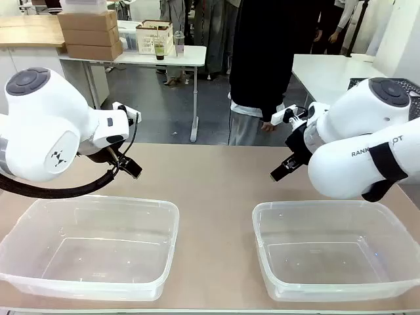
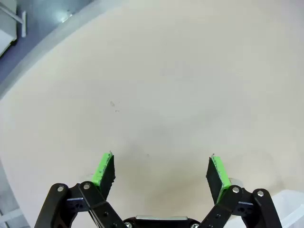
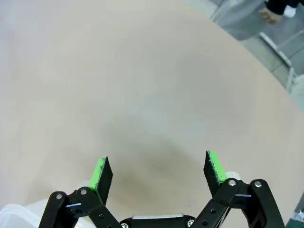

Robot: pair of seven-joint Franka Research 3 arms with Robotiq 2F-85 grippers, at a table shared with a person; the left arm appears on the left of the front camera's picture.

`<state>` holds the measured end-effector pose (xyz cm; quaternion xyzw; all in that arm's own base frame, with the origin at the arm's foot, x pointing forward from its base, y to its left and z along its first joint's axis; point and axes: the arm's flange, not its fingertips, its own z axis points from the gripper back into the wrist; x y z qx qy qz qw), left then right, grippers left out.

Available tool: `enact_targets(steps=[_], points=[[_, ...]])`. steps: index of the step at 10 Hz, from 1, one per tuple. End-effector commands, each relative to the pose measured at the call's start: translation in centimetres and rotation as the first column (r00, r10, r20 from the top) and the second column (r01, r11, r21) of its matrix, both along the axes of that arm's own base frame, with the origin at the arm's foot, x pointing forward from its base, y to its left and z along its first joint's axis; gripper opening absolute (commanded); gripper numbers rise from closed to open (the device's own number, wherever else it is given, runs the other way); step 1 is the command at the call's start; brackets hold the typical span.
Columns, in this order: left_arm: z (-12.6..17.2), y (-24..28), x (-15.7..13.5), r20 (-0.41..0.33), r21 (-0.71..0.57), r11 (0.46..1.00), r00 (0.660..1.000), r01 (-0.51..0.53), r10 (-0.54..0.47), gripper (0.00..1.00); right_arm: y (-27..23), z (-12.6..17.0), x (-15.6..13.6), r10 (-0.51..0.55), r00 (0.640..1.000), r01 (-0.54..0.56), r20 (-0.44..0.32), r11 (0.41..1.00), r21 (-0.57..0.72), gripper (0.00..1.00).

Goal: Sort the waste into each basket.
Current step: Pick up the Organizing box on the left side of the table and lift it.

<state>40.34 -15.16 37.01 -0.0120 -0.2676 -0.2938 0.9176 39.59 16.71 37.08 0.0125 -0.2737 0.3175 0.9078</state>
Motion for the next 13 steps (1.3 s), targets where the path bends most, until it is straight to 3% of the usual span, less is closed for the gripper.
enact_targets(steps=[1,13], points=[[0.0,0.0,0.0,0.0,0.0,1.0,1.0,0.0,0.0,1.0,0.0,0.0,0.0,0.0,1.0,0.0,0.0,1.0,0.0,1.0],[0.0,0.0,0.0,0.0,0.0,1.0,1.0,0.0,0.0,1.0,0.0,0.0,0.0,0.0,1.0,0.0,0.0,1.0,0.0,1.0]])
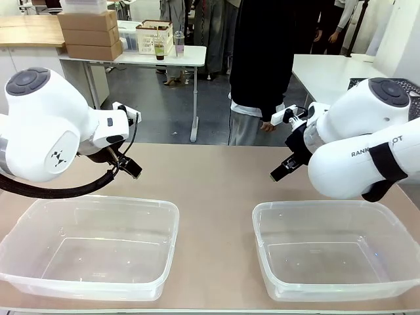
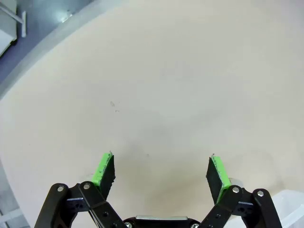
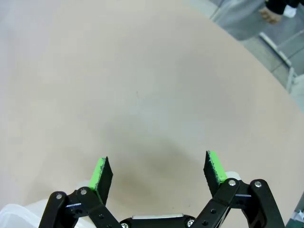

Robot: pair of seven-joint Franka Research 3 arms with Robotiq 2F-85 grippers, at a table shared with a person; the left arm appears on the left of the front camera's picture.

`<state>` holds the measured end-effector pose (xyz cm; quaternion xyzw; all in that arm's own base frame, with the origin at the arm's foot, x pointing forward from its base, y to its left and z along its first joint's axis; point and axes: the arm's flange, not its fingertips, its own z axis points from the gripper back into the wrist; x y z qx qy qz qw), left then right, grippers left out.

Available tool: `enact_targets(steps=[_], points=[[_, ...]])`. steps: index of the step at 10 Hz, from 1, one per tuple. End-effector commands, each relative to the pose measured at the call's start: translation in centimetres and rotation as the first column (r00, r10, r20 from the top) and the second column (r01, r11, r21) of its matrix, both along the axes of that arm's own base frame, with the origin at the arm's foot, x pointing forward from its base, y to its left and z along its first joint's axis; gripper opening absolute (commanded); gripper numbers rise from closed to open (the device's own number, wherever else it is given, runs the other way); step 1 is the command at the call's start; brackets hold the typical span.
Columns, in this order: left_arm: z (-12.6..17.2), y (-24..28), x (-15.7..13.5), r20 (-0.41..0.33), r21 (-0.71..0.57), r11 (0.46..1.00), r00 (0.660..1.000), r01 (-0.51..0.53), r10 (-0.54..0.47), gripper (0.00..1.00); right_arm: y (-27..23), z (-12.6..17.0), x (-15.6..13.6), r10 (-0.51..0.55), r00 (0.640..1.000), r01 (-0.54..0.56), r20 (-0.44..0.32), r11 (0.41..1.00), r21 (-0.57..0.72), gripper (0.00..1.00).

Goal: Sort the waste into each basket.
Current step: Pick up the Organizing box on the left side of the table and lift it.

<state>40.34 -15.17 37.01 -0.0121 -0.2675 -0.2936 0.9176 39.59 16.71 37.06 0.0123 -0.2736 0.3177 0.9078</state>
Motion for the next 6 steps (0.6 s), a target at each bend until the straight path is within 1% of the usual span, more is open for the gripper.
enact_targets(steps=[1,2,3,4,5,6], points=[[0.0,0.0,0.0,0.0,0.0,1.0,1.0,0.0,0.0,1.0,0.0,0.0,0.0,0.0,1.0,0.0,0.0,1.0,0.0,1.0],[1.9,-0.5,-0.9,-0.06,-0.054,0.995,0.995,0.079,-0.082,1.0,0.1,2.4,0.1,-0.02,0.998,0.025,-0.064,0.996,0.081,1.0],[4.8,-0.8,-1.5,-0.2,-0.069,0.996,0.979,-0.053,0.038,1.0,0.2,5.9,-0.7,-0.122,0.987,0.134,-0.107,0.985,0.11,1.0],[7.9,-0.1,-3.1,-0.3,-0.09,0.993,0.953,-0.078,0.047,1.0,0.3,9.2,-2.7,-0.217,0.963,0.236,-0.16,0.965,0.116,1.0],[10.8,1.3,-4.8,-0.328,-0.11,0.99,0.943,-0.093,0.052,1.0,0.0,12.5,-6.2,-0.191,0.965,0.221,-0.18,0.961,0.166,1.0],[12.6,2.6,-6.8,-0.365,-0.152,0.985,0.931,-0.078,0.017,1.0,-0.5,13.9,-9.3,-0.218,0.964,0.236,-0.152,0.965,0.112,1.0]])
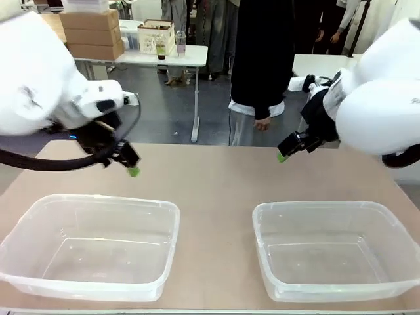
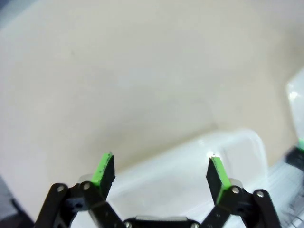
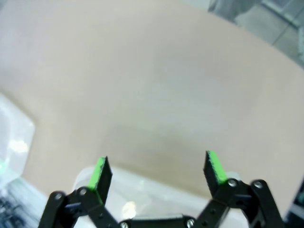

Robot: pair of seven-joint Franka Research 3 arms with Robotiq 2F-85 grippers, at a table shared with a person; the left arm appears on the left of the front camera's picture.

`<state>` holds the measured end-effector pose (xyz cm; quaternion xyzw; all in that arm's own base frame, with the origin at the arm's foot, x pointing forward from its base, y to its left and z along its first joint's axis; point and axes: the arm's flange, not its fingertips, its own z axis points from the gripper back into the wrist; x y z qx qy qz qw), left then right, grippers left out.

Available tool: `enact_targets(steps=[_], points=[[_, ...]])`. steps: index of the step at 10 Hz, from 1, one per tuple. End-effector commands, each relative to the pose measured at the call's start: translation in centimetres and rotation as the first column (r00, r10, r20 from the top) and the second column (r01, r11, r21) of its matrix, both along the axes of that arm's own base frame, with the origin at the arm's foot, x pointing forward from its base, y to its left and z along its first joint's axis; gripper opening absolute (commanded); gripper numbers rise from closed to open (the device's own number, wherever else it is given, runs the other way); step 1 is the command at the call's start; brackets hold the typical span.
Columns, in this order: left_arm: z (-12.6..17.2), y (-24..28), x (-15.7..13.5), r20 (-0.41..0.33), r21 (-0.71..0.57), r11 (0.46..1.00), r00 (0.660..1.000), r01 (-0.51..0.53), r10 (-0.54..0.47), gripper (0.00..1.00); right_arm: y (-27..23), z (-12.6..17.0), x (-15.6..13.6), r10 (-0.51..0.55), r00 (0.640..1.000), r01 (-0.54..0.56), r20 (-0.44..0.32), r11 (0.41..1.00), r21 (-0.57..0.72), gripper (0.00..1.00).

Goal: Sort the waste into each basket.
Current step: Pick up the Organizing box on the left side of the table and lift it.

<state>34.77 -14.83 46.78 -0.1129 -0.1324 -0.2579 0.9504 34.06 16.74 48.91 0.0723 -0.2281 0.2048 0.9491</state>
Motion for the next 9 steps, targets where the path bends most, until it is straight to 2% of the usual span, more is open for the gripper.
enact_targets(steps=[1,2,3,4,5,6,7,8,9], points=[[4.1,3.5,-3.2,-0.039,-0.105,0.994,0.999,-0.032,0.028,1.0,-1.1,2.2,-6.7,-0.037,0.999,0.039,0.037,0.998,-0.053,1.0],[4.3,4.1,-4.4,-0.028,-0.178,0.984,0.999,-0.024,0.019,1.0,-1.5,1.3,-8.4,-0.048,0.996,0.051,0.072,0.998,-0.047,1.0],[2.5,3.2,-3.9,0.073,-0.095,0.994,0.996,-0.047,0.054,1.0,-0.1,2.8,-2.8,-0.013,1.0,0.013,0.011,1.0,-0.011,1.0],[4.9,3.0,-3.8,-0.042,-0.101,0.995,0.999,-0.02,0.016,1.0,-0.1,2.8,-2.8,-0.013,1.0,0.013,0.011,1.0,-0.011,1.0],[4.9,3.0,-3.8,-0.042,-0.101,0.995,0.999,-0.02,0.016,1.0,-0.2,5.3,-5.7,-0.018,0.999,0.019,0.043,1.0,-0.025,1.0],[5.9,3.8,-4.3,-0.006,-0.106,0.993,0.999,-0.042,0.042,1.0,0.5,4.6,-4.3,0.005,1.0,-0.004,-0.018,0.999,0.042,1.0],[6.5,3.9,-4.7,-0.034,-0.241,0.969,0.997,0.059,-0.069,1.0,0.2,4.8,-4.4,0.018,0.996,0.0,-0.092,0.982,0.19,1.0],[7.0,6.0,-5.8,-0.106,-0.424,0.899,0.98,0.106,-0.166,1.0,-1.6,5.7,-6.1,0.159,0.965,-0.032,-0.207,0.859,0.512,1.0],[6.9,8.7,-7.0,-0.162,-0.616,0.778,0.947,0.123,-0.277,1.0,-3.9,5.5,-7.8,0.16,0.955,0.041,-0.249,0.762,0.647,1.0]])
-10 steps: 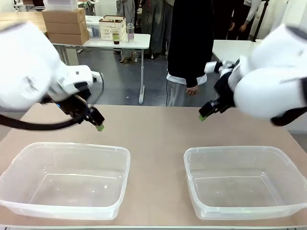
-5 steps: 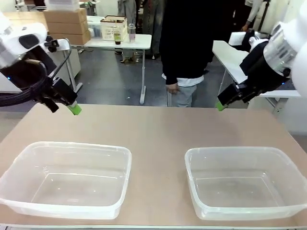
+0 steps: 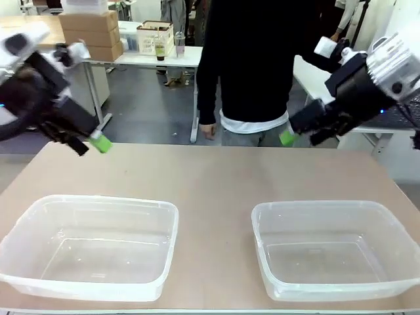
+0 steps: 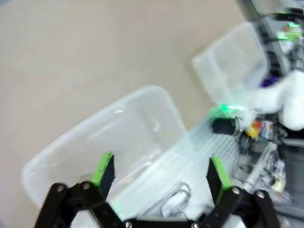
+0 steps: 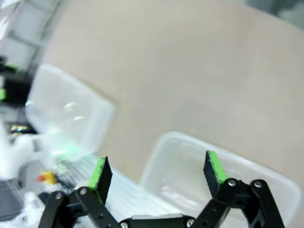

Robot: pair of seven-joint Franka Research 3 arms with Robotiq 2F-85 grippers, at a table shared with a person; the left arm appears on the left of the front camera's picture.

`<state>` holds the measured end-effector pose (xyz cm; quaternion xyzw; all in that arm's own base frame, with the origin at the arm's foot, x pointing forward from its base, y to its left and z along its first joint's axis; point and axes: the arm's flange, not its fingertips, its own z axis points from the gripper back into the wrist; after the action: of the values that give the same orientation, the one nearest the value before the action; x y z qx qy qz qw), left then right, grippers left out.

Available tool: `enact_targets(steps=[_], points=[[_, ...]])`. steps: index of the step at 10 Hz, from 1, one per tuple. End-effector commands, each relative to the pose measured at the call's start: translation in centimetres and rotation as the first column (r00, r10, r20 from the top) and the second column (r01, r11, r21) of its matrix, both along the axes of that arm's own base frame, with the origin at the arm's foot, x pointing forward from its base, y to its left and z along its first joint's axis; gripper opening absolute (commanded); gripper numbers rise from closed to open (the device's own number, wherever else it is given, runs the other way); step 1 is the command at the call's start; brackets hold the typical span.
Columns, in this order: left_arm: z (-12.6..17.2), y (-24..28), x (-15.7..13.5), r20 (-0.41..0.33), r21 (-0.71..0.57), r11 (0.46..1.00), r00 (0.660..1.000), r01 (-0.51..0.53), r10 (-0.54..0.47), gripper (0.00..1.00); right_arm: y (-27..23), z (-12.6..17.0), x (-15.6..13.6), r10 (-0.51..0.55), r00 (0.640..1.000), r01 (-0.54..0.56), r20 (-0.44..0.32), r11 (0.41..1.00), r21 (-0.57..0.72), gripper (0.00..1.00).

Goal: Sort the waste into each basket.
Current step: Pick up the Organizing box on the left side of the table and lift it.

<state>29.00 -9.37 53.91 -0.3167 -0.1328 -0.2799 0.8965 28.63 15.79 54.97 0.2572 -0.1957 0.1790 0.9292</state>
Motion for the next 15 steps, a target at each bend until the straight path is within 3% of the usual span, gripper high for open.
enact_targets(steps=[1,3,5,6,7,8,15], points=[[-0.7,6.5,-2.0,-0.224,-0.47,0.881,0.96,0.048,-0.171,1.0,-6.0,-0.7,-3.9,-0.029,0.981,0.116,-0.191,0.879,0.463,1.0],[-2.6,11.6,-2.5,-0.401,-0.663,0.701,0.915,-0.261,-0.039,1.0,-14.2,-0.7,-6.2,-0.193,0.968,0.248,-0.158,0.666,0.703,1.0],[-3.6,13.9,-2.3,-0.453,-0.745,0.512,0.888,-0.427,0.081,1.0,-18.0,-2.1,-7.0,-0.267,0.941,0.332,-0.207,0.612,0.718,1.0],[-3.9,14.4,-1.9,-0.496,-0.712,0.499,0.857,-0.495,0.143,1.0,-18.9,-3.1,-7.0,-0.307,0.92,0.387,-0.245,0.605,0.696,1.0],[-1.8,15.6,-2.4,-0.308,-0.659,0.73,0.951,-0.181,-0.042,1.0,-19.1,-4.6,-6.7,-0.431,0.864,0.498,-0.26,0.653,0.571,1.0],[-1.8,15.6,-2.4,-0.308,-0.659,0.73,0.951,-0.181,-0.042,1.0,-22.6,5.9,-3.0,-0.27,0.936,0.347,-0.224,0.622,0.702,1.0],[-1.8,15.6,-2.4,-0.308,-0.659,0.73,0.951,-0.181,-0.042,1.0,-22.6,5.9,-3.0,-0.27,0.936,0.347,-0.224,0.622,0.702,1.0]])
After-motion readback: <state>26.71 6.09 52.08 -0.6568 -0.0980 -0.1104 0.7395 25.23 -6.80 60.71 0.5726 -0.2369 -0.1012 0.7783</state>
